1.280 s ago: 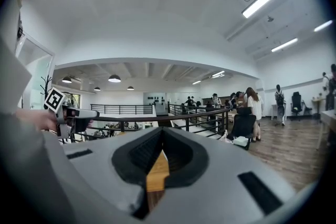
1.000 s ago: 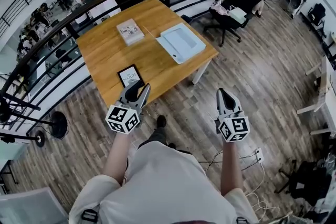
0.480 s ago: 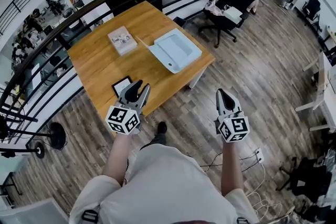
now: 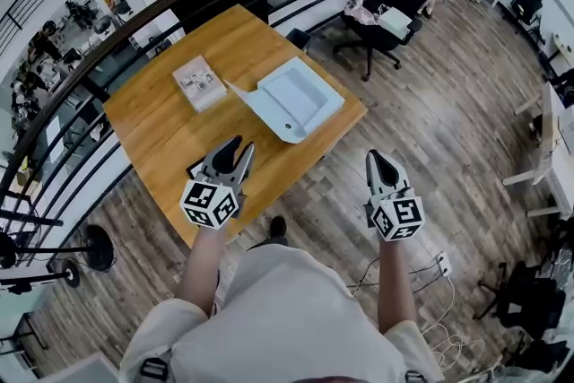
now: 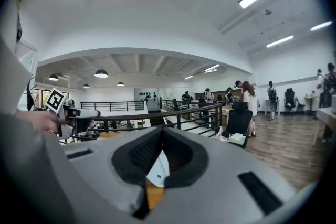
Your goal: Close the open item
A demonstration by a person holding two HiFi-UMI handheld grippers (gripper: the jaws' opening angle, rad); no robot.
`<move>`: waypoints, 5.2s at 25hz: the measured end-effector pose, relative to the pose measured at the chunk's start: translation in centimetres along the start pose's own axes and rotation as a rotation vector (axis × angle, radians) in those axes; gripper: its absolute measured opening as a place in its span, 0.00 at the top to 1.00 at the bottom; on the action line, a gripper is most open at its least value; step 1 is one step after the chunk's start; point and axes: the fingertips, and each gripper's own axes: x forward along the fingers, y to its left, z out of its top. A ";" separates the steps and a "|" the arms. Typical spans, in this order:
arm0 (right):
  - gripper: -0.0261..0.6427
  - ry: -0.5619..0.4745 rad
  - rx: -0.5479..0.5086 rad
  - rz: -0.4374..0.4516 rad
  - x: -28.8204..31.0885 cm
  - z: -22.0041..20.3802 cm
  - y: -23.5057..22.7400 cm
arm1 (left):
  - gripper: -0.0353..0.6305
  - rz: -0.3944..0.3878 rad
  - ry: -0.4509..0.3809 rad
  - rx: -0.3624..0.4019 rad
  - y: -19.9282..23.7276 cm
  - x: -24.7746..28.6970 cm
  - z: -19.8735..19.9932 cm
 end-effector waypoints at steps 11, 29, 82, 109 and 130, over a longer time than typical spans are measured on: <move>0.96 0.015 0.001 -0.040 6.7 0.8 -0.1 | 0.76 -0.050 0.025 -0.004 5.9 4.9 1.1; 0.96 0.067 -0.005 -0.001 11.9 0.0 -1.7 | 0.76 -0.014 0.057 -0.042 9.2 8.7 -0.2; 0.96 0.307 -0.005 0.625 33.1 -8.2 -11.4 | 0.76 0.721 0.325 -0.306 16.9 17.1 -18.2; 0.96 0.283 0.000 0.546 33.9 -6.6 -12.4 | 0.76 0.596 0.339 -0.303 16.6 20.9 -16.6; 0.96 0.296 0.042 0.446 33.9 -7.4 -17.5 | 0.76 0.395 0.364 -0.248 13.9 30.7 -15.2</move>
